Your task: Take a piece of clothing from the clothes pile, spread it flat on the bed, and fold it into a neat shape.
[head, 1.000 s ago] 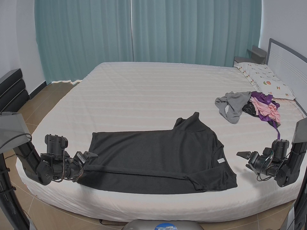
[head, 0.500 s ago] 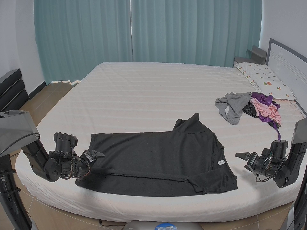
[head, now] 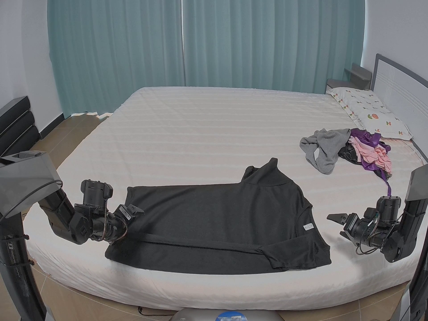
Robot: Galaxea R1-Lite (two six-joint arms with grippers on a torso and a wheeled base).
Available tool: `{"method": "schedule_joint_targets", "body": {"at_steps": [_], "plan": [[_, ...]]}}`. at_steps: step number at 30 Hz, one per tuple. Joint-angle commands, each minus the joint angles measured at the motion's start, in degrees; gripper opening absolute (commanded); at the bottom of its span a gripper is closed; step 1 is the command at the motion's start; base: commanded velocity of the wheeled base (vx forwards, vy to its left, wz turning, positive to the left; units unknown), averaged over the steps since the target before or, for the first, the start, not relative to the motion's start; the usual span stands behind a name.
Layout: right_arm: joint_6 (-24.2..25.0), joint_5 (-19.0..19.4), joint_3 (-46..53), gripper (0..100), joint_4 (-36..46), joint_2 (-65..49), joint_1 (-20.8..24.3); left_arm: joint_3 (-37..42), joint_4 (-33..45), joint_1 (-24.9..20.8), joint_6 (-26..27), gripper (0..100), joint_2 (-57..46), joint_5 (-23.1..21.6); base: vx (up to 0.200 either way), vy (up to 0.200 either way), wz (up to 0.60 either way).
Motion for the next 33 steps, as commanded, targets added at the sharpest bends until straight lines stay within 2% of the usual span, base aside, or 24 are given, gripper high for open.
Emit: {"method": "schedule_joint_targets", "body": {"at_steps": [1,4,12,18,22,28,33], "plan": [[0.0,0.0,0.0,100,0.0,0.2,0.3,-3.1,0.0,1.1,0.0,100,2.6,0.4,0.0,0.0,0.0],[0.0,0.0,-0.2,100,0.0,0.3,0.3,-7.2,0.1,2.5,-0.3,100,5.1,0.9,0.0,0.0,0.0],[0.0,0.0,-0.3,100,0.0,0.7,0.3,-8.2,-0.5,5.6,-2.2,100,3.4,1.3,0.0,0.0,0.0],[0.0,0.0,-0.2,100,0.0,0.6,0.3,-7.9,-0.1,8.9,-1.7,100,1.6,-1.5,0.0,0.0,0.0],[0.0,0.0,-0.3,100,0.0,0.7,0.3,-7.0,1.0,9.8,4.7,100,2.0,-5.1,0.0,0.0,0.0],[0.0,-0.1,-0.1,100,-0.1,0.7,0.8,-5.2,3.7,8.3,12.9,100,2.5,-5.4,0.0,0.0,0.0],[0.0,-0.1,0.0,100,0.0,0.7,1.2,-5.4,3.7,7.1,13.6,100,2.9,-5.4,0.0,0.0,0.0]]}}
